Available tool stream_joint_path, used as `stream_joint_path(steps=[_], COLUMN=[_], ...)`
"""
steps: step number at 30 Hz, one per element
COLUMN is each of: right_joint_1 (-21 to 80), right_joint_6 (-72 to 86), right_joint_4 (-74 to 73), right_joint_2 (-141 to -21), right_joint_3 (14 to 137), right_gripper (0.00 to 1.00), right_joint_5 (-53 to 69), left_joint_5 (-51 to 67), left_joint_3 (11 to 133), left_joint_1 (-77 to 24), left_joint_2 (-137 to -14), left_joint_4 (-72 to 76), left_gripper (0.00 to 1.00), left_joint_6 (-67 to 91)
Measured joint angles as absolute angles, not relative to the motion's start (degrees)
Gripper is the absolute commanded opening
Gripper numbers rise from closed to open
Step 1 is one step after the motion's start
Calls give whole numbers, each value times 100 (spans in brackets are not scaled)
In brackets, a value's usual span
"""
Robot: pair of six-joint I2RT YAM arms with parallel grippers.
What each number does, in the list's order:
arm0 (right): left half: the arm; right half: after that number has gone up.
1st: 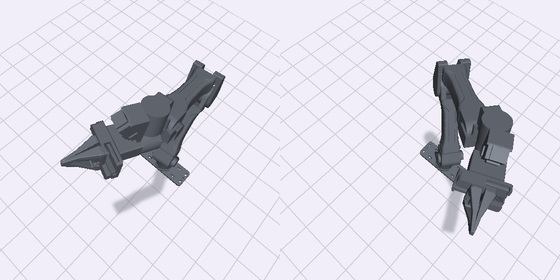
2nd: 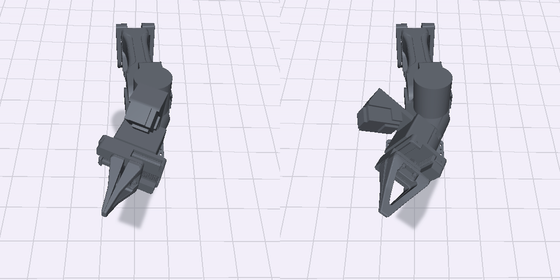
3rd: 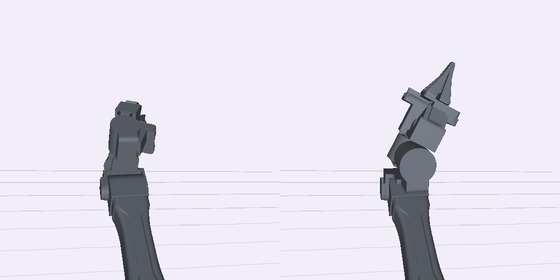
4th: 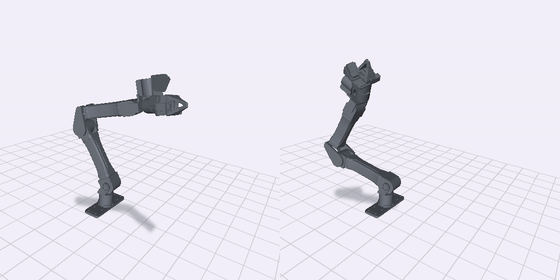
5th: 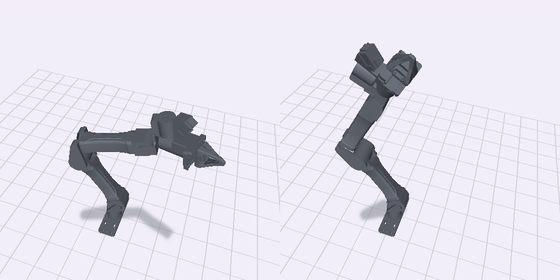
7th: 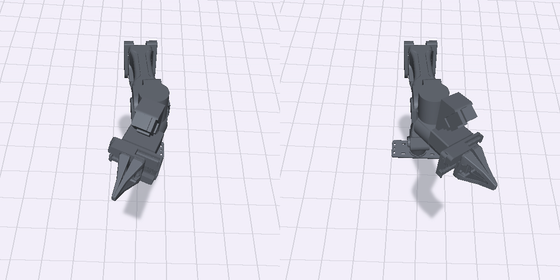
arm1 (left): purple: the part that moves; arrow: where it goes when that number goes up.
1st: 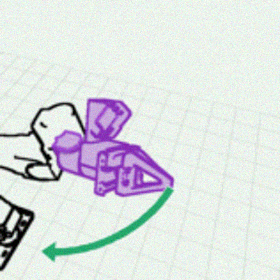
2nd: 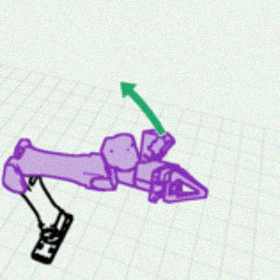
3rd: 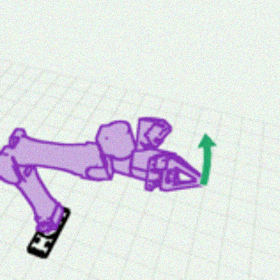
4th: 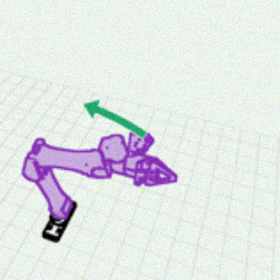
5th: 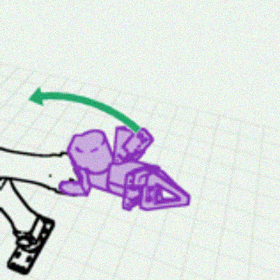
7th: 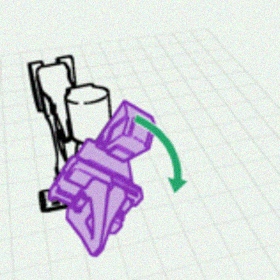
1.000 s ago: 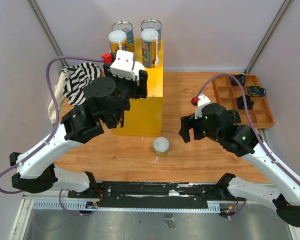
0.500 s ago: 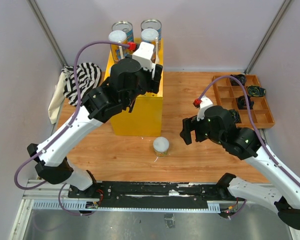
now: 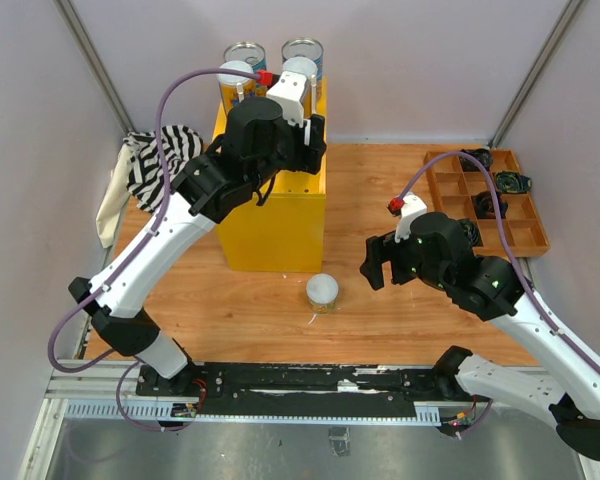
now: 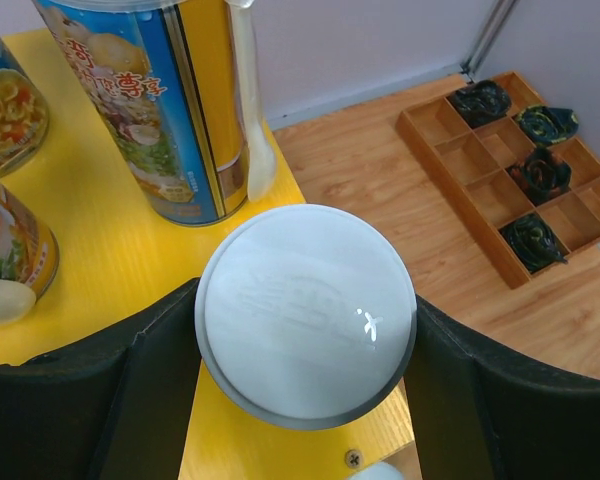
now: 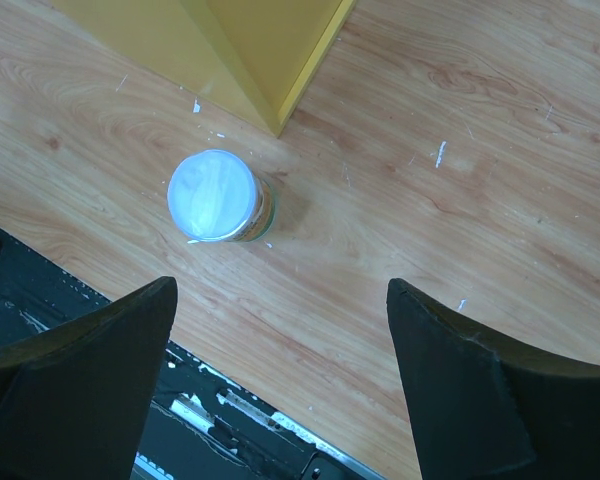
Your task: Place and organize the canned foods onto the counter
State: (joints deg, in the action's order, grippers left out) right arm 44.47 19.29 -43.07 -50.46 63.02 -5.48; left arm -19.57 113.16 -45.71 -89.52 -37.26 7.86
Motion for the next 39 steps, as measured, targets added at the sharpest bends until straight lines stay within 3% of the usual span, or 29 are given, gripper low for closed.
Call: stream_joint_path(steps=[15, 24, 29, 39], right_joint_1=[4447, 4447, 4447, 4447], right_joint_6=[1927, 1929, 1929, 1929], right_joint_4=[-4244, -4222, -4224, -4224], right_joint_2=[-5057, -5050, -5050, -5052], right_joint_3=[6125, 6055, 6045, 6045], right_gripper=[87, 87, 87, 87], right_joint_5=[-548, -545, -543, -532], left_joint_5=[-1785, -1675, -1608, -1549], left_joint_3=[11347, 11334, 11308, 11277], left_joint_1=[-4294, -4171, -4143, -4136], left_joint_2=[-9194, -9209, -9209, -9209], left_joint_4=[-3933, -3865, -3820, -3728], left_gripper=[0, 50, 69, 83], left_joint_6=[825, 845, 845, 840])
